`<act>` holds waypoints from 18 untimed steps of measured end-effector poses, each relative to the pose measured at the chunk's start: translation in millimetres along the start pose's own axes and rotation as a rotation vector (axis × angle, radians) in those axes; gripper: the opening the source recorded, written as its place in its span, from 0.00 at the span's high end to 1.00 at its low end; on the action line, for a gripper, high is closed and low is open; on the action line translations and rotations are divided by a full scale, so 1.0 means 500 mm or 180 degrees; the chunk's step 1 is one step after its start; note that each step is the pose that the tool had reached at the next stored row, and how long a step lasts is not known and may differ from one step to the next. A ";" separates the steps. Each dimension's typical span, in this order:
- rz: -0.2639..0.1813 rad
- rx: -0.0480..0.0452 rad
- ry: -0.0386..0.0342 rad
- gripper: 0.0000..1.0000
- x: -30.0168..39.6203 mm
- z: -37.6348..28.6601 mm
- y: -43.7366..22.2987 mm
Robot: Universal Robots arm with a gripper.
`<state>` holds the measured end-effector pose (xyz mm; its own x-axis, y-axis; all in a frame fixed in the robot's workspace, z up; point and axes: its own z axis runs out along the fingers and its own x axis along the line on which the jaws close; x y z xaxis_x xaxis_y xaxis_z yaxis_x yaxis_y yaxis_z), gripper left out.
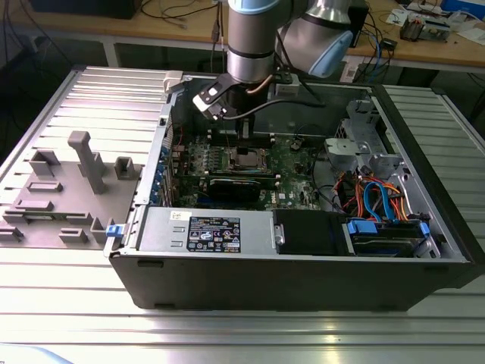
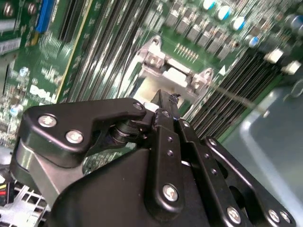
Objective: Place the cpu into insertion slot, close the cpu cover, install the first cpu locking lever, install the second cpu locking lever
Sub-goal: 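Close the cpu cover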
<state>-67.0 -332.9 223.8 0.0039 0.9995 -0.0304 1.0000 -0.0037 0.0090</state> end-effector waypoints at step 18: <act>-0.0001 0.0008 0.0003 0.89 0.001 0.034 -0.012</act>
<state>-72.9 -332.8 206.8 0.0038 0.9996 -0.0296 1.0000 -0.0036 0.0065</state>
